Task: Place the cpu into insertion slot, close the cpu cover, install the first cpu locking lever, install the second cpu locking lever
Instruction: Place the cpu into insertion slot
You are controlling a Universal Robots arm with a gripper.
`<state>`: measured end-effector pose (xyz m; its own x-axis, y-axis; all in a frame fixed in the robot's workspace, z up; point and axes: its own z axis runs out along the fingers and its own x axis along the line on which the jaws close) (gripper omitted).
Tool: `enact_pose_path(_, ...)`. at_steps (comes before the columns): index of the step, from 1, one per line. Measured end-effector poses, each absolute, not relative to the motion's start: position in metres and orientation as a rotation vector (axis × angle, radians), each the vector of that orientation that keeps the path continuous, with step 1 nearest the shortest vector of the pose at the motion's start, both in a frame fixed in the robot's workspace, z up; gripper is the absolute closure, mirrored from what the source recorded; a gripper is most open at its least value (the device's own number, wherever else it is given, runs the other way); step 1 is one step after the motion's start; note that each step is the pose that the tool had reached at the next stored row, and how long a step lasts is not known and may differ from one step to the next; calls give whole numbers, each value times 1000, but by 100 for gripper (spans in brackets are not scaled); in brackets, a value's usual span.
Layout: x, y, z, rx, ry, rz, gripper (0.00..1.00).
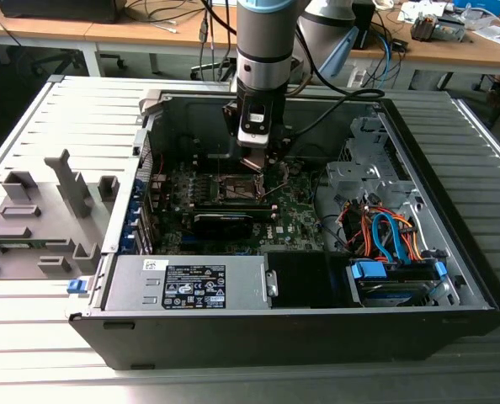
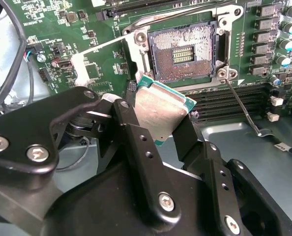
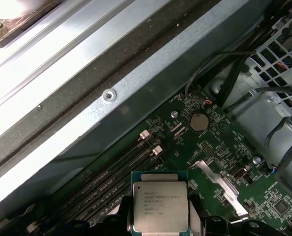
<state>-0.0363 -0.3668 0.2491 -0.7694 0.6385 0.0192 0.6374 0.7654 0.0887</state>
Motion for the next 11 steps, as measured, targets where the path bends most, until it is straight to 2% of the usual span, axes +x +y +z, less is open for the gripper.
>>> enact_pose_path(11, -36, -367, 249, 1106, 2923, 141, 46)
